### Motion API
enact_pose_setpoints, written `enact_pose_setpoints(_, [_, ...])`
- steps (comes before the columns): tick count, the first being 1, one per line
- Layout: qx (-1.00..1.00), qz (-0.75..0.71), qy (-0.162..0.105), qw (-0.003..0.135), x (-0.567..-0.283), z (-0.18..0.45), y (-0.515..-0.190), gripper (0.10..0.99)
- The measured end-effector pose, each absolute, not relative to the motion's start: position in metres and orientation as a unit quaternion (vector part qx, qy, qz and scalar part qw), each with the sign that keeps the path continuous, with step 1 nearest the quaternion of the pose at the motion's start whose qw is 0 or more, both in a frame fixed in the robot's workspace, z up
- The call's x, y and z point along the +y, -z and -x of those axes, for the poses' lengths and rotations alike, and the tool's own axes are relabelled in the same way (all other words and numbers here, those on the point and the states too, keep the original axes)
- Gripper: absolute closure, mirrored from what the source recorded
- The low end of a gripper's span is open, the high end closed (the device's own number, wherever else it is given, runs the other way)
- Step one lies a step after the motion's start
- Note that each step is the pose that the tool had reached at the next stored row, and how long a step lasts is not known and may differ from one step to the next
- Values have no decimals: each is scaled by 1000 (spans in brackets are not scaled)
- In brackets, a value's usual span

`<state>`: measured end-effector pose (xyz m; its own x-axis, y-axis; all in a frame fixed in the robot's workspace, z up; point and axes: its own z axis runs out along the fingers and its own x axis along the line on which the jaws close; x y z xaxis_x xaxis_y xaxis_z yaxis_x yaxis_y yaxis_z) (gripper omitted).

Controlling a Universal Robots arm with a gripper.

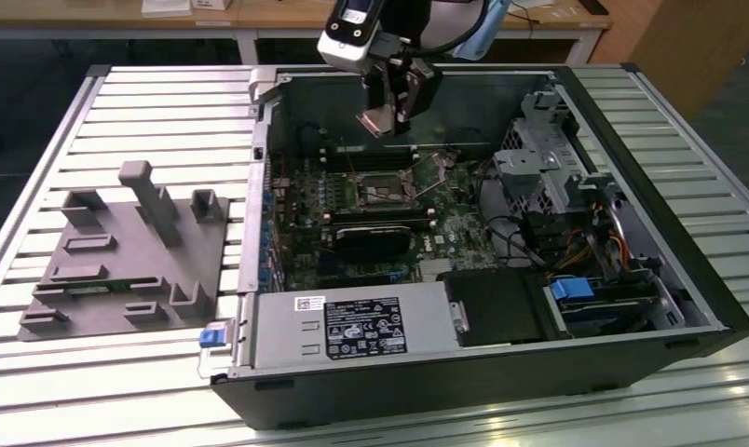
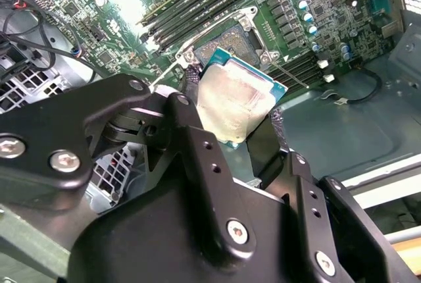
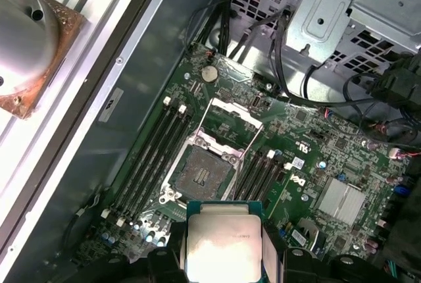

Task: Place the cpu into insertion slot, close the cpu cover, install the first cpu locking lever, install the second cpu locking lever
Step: 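Place the cpu into insertion slot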

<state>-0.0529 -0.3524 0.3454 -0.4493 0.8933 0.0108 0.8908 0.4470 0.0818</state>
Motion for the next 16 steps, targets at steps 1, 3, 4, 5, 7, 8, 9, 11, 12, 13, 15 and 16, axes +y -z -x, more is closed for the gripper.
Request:
enact_pose_setpoints(1, [850, -525, -38, 17, -352, 53, -345, 545])
enact_pose_setpoints(3, [849, -526, -38, 17, -352, 53, -345, 545])
enact_pose_setpoints(4, [849, -527, -38, 17, -352, 53, -345, 545])
enact_pose_setpoints(5, [849, -527, -38, 17, -352, 53, -344, 545])
enact_pose_setpoints(7, [848, -529, -38, 17, -352, 53, -344, 545])
enact_pose_setpoints(8, [847, -529, -38, 17, -352, 53, -344, 545])
enact_pose_setpoints(9, [847, -530, -38, 17, -352, 53, -344, 545])
enact_pose_setpoints(11, [846, -531, -38, 17, -352, 53, -343, 545])
enact_pose_setpoints(12, [846, -532, -38, 17, -352, 53, -343, 545])
enact_pose_setpoints(13, [845, -532, -38, 17, -352, 53, -343, 545])
enact_pose_setpoints(15, [845, -534, -37, 17, -352, 53, -342, 545])
enact_pose_setpoints(16, [844, -534, -37, 17, -352, 53, -342, 545])
